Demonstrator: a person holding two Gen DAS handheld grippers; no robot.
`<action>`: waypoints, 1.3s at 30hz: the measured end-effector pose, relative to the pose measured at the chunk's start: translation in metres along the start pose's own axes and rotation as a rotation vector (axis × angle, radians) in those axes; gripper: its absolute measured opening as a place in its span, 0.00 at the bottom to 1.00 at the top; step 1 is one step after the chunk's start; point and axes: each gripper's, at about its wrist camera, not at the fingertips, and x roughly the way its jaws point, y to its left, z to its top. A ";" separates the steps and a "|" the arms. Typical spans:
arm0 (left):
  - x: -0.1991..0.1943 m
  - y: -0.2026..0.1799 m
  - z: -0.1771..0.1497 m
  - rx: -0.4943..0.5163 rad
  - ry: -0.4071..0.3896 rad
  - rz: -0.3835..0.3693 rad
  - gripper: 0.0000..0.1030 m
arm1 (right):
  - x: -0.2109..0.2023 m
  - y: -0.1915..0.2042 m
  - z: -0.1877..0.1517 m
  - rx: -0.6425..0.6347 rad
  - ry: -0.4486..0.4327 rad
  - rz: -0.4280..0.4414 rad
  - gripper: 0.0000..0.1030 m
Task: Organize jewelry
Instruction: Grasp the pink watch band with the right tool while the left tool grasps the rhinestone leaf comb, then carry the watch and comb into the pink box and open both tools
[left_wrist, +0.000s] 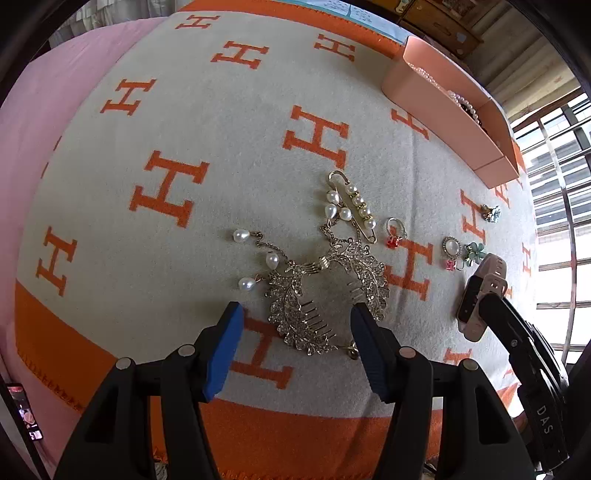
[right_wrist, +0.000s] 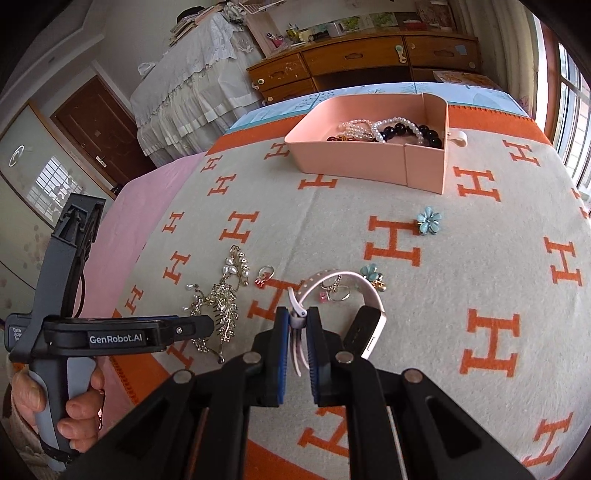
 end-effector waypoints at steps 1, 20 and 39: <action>0.001 -0.003 0.002 0.002 0.005 0.012 0.57 | 0.000 -0.002 0.001 0.004 -0.001 0.004 0.09; -0.007 -0.018 0.006 0.047 -0.021 0.004 0.28 | -0.003 -0.012 0.003 0.029 -0.010 0.009 0.09; -0.127 -0.077 0.058 0.268 -0.302 -0.096 0.28 | -0.068 -0.001 0.099 -0.020 -0.176 -0.013 0.09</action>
